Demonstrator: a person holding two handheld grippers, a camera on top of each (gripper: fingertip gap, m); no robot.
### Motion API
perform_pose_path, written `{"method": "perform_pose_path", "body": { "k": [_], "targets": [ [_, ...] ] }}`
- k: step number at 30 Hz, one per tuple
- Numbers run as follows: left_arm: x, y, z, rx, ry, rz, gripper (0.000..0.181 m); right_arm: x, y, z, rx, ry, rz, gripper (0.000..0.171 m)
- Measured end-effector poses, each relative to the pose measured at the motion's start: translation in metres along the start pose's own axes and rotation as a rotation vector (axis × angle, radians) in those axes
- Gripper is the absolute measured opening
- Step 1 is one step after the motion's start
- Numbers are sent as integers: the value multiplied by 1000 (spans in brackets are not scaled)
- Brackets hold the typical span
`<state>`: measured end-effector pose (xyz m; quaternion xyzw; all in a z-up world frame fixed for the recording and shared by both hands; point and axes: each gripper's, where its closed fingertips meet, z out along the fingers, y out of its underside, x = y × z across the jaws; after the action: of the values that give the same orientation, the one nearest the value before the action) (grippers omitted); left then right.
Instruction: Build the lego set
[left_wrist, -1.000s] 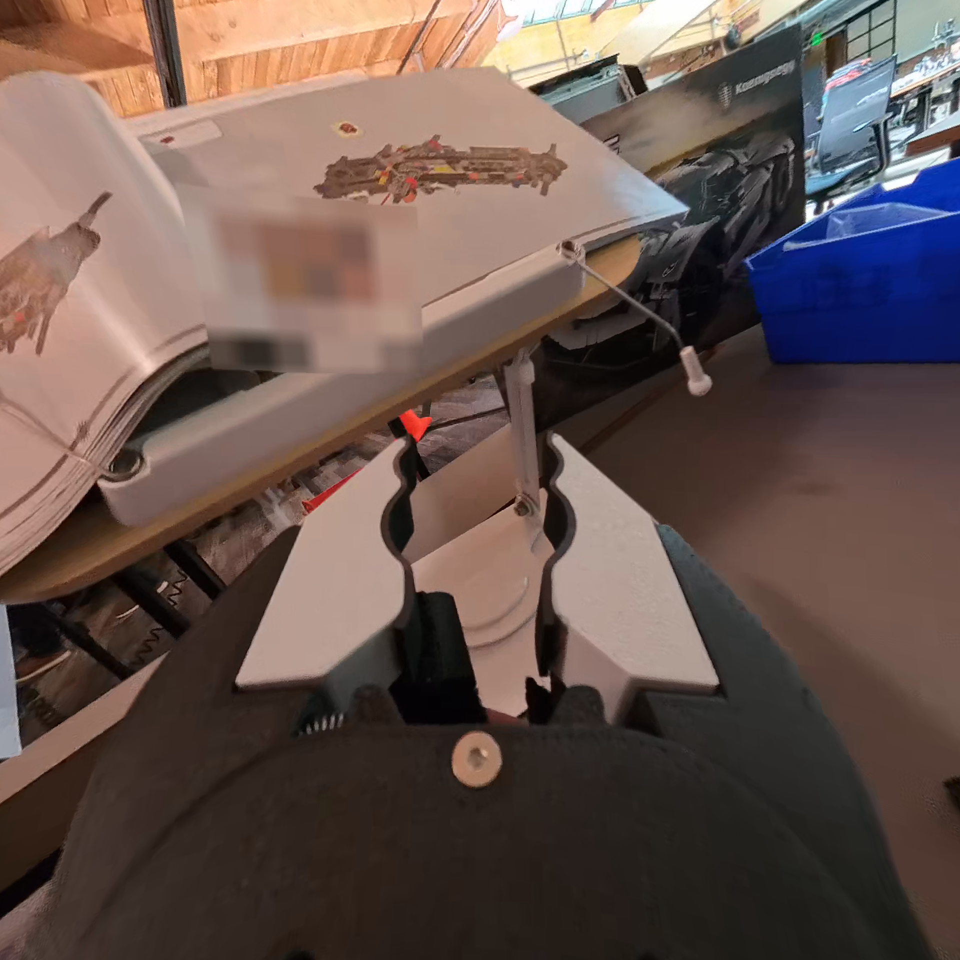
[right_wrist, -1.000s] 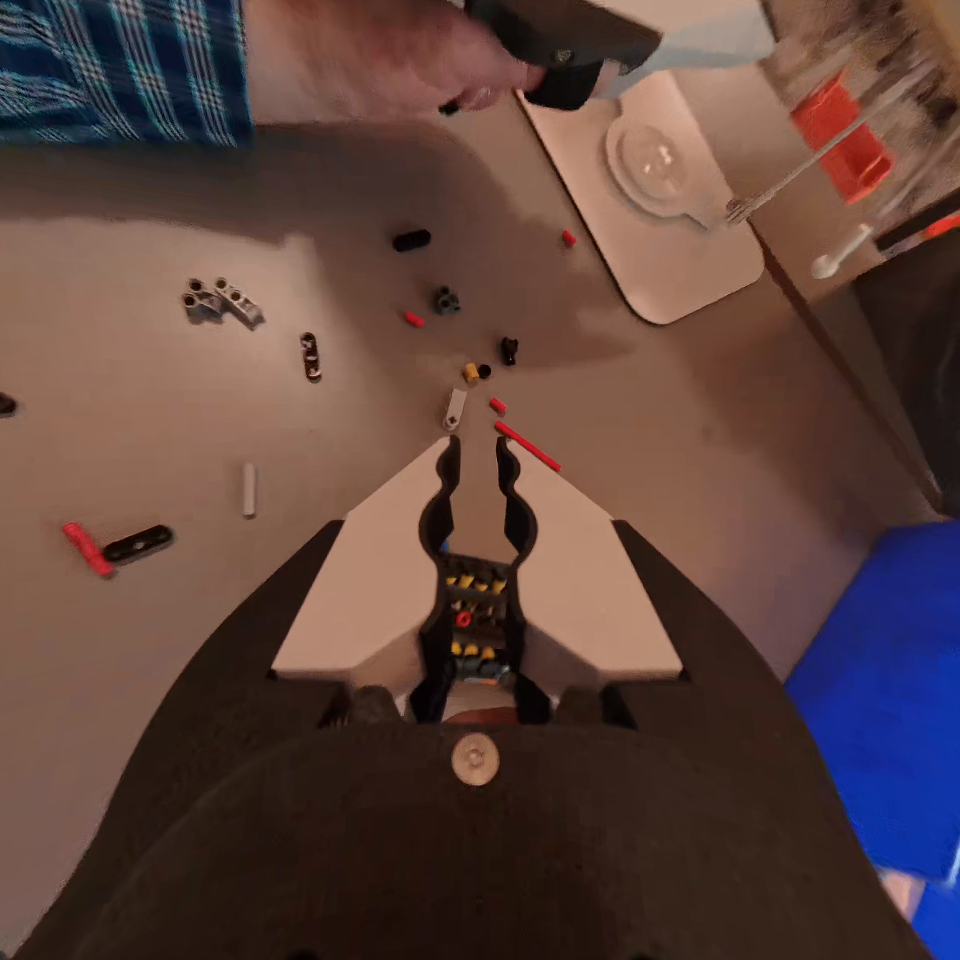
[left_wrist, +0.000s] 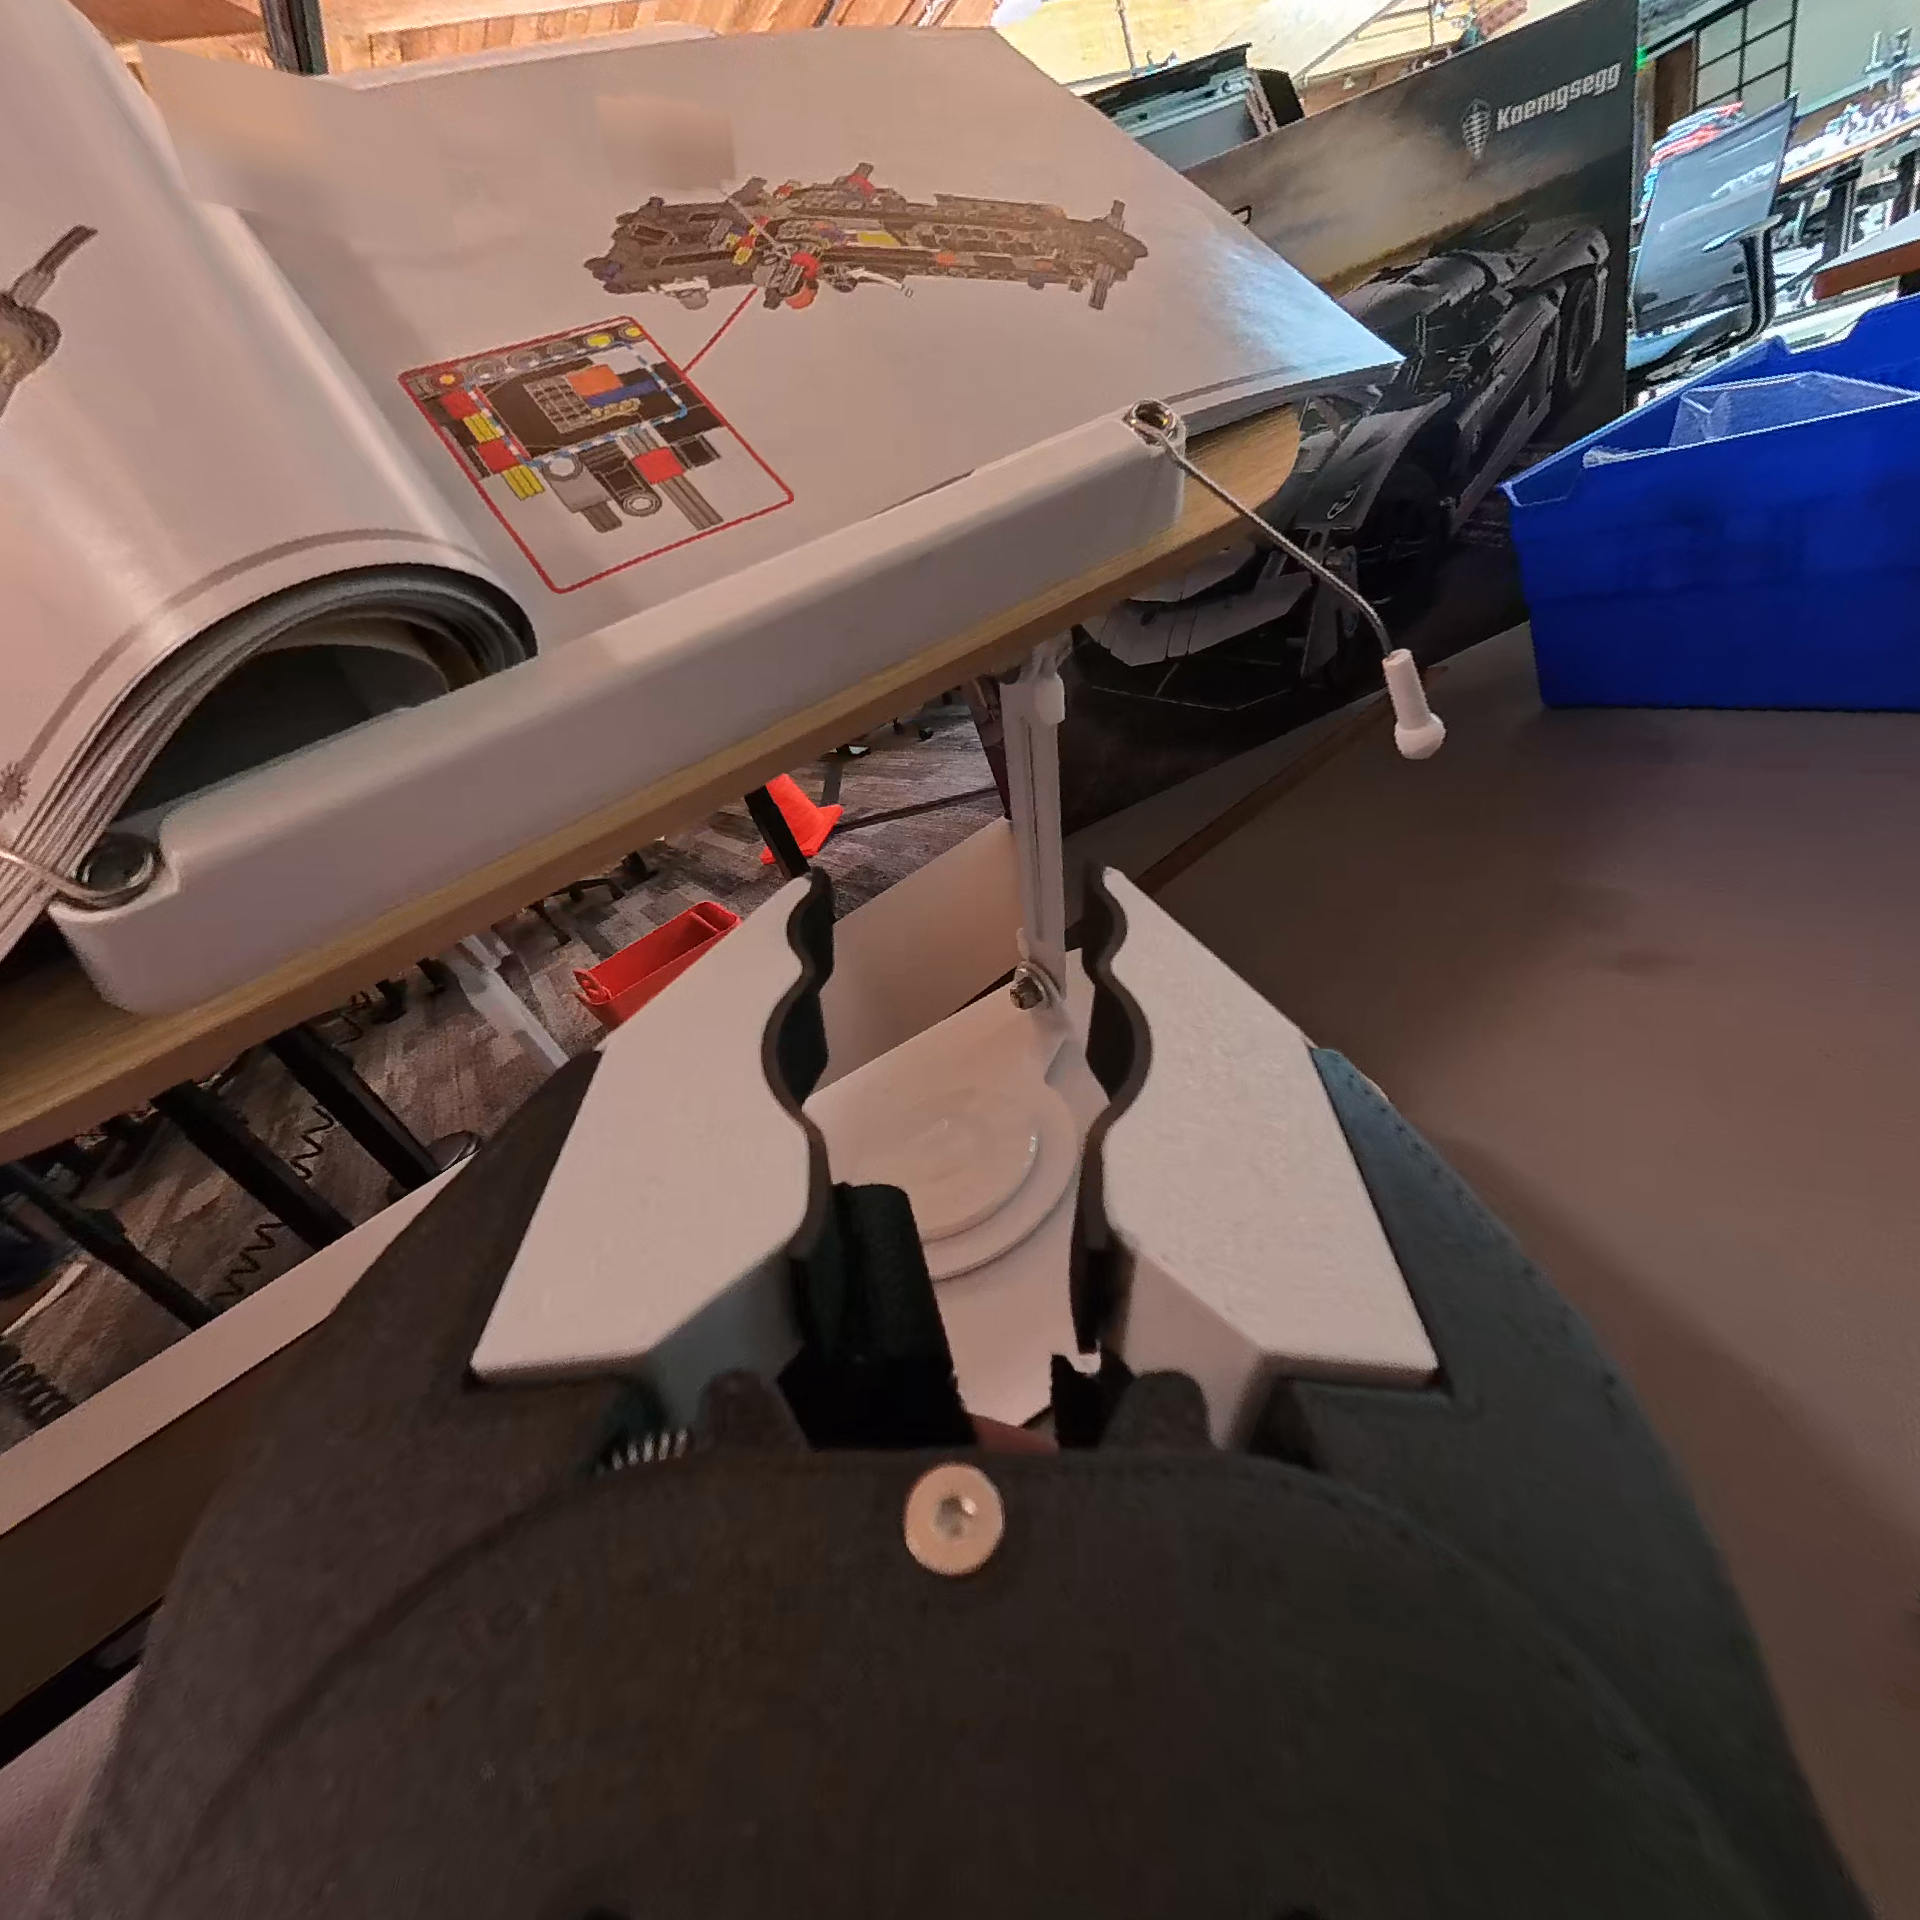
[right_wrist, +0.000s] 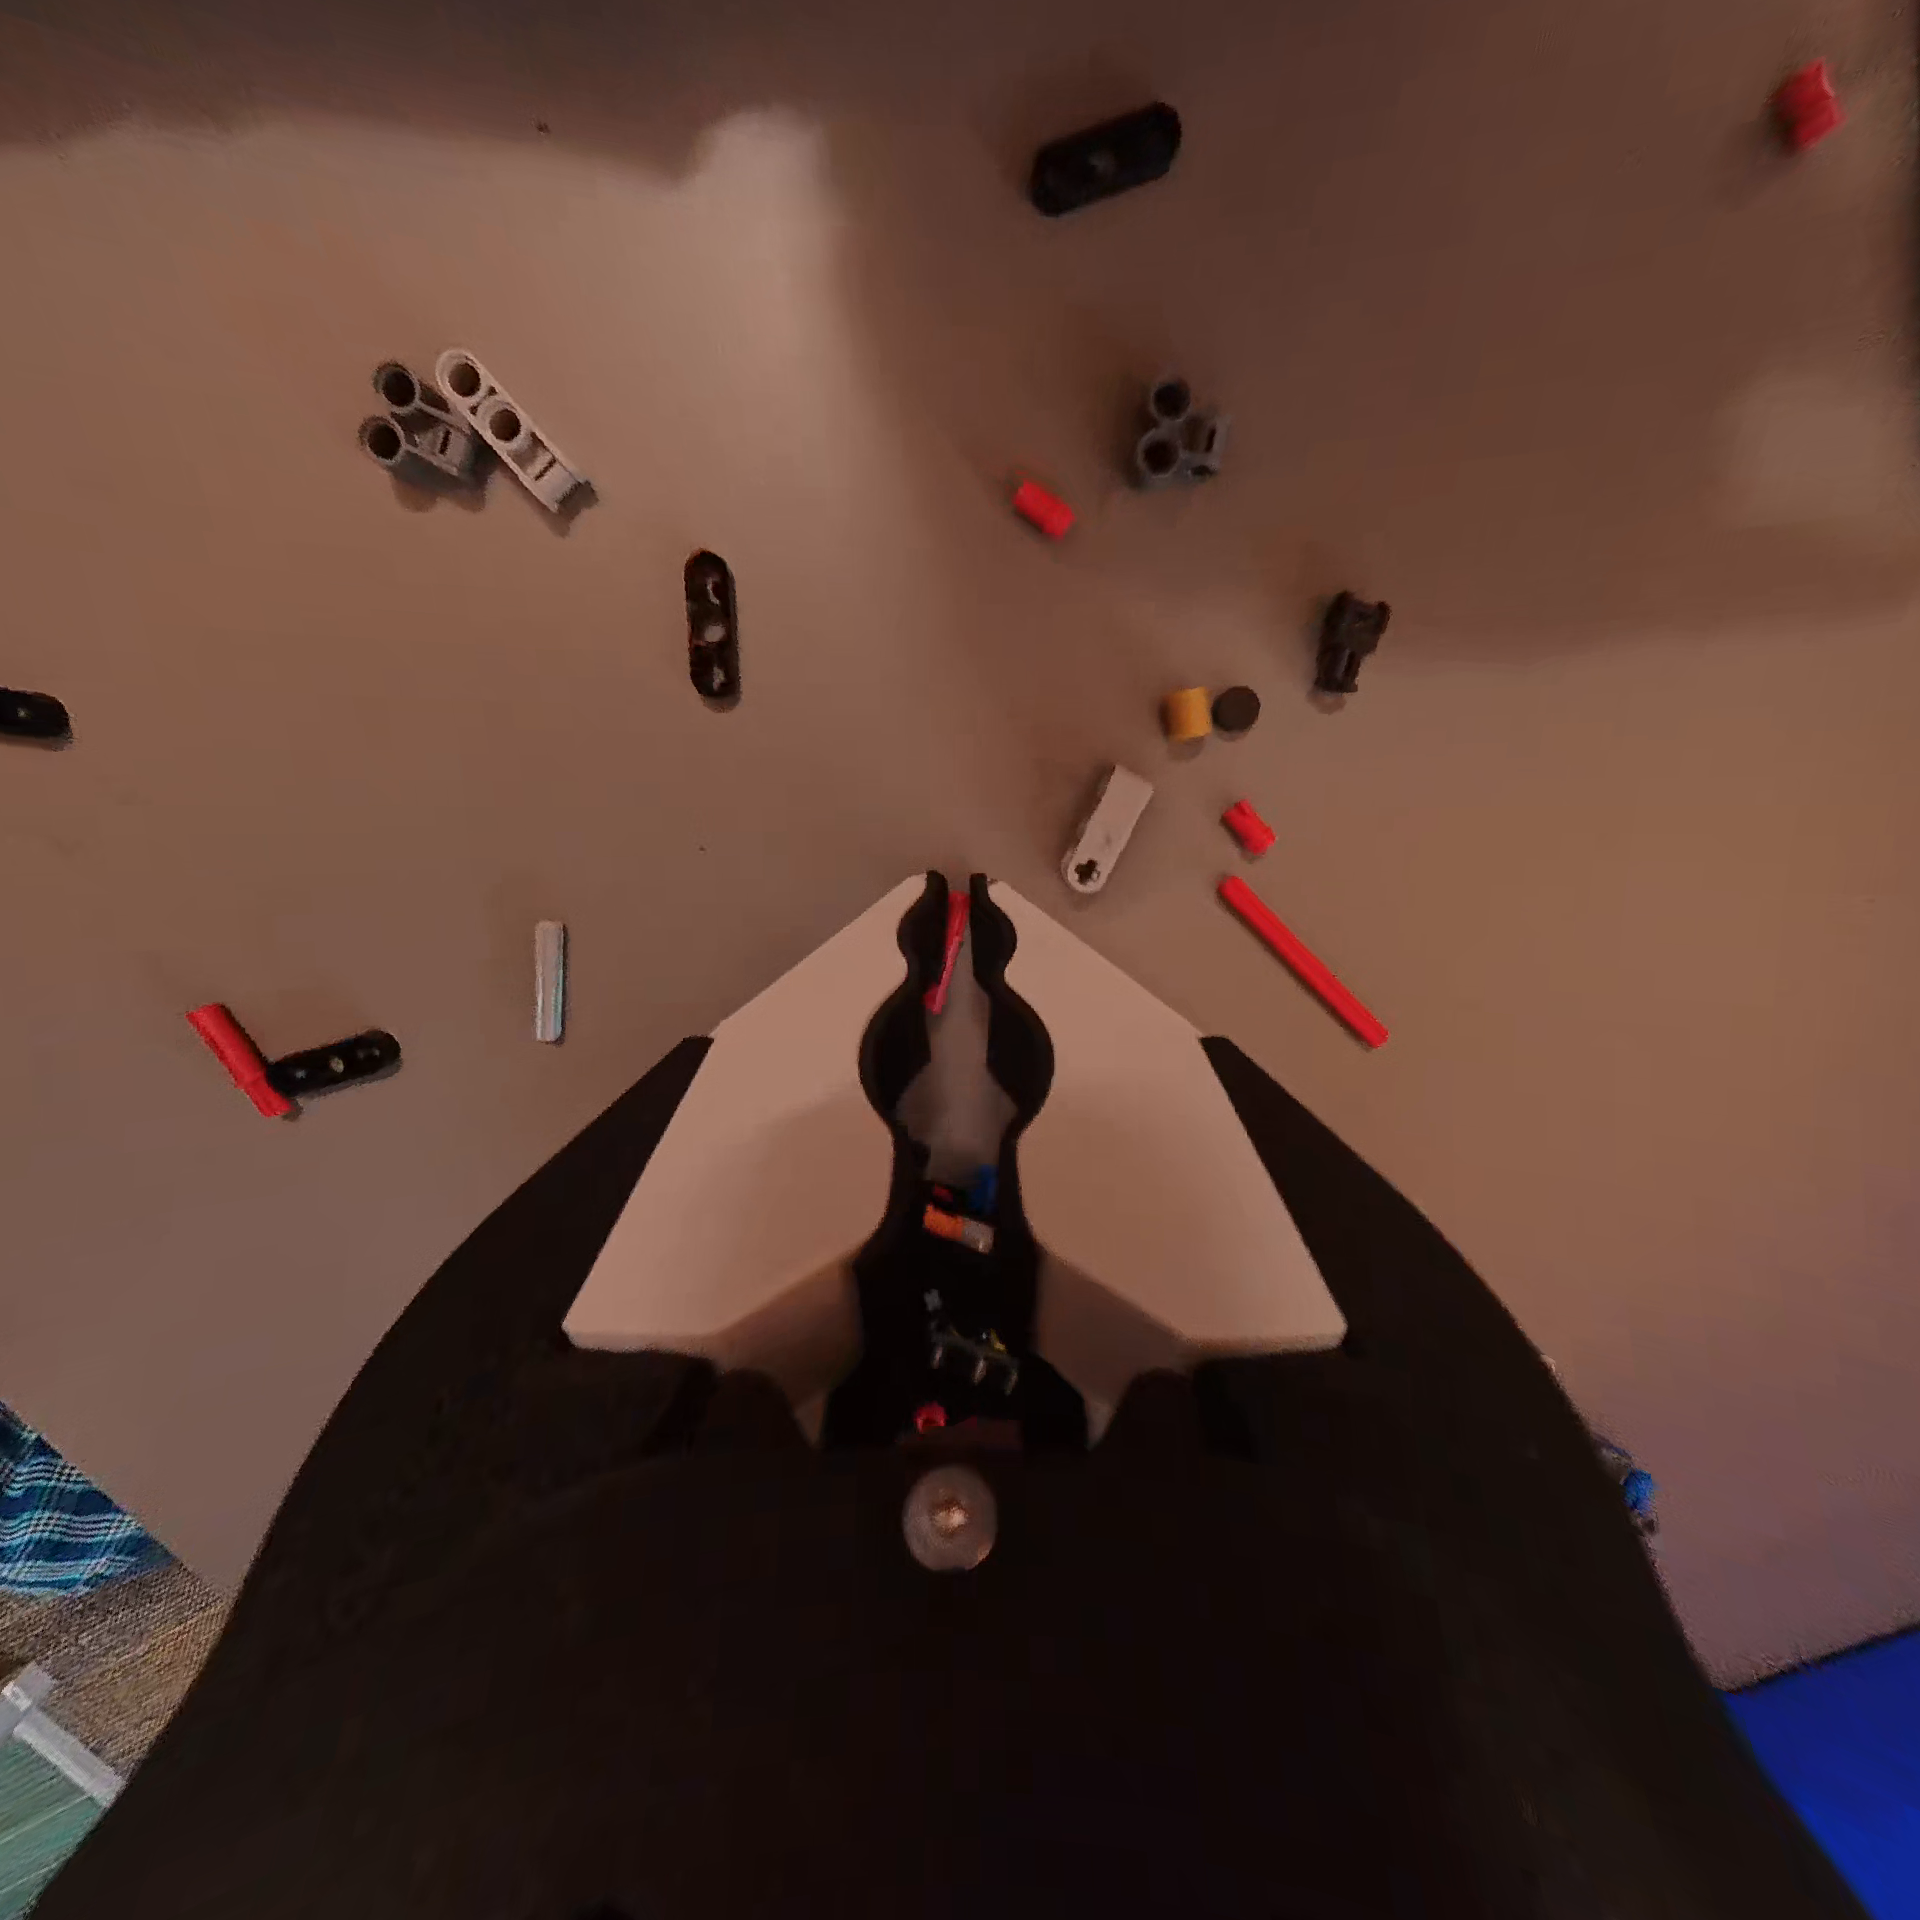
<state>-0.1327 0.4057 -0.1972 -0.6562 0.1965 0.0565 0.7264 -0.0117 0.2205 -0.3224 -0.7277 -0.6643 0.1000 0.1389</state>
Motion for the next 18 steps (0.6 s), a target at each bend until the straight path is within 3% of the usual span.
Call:
{"method": "perform_pose_path", "body": {
  "k": [11,15,18],
  "targets": [
    [3,2,1,-9,10,-1,48,-34,-18,5,13,-64,-83,2],
    [5,2,2,-10,15,4,48,-35,-23,2,31,-22,-76,24],
    [5,2,2,-10,15,5,48,-36,-29,-6,84,-6,-70,23]
  ]
}}
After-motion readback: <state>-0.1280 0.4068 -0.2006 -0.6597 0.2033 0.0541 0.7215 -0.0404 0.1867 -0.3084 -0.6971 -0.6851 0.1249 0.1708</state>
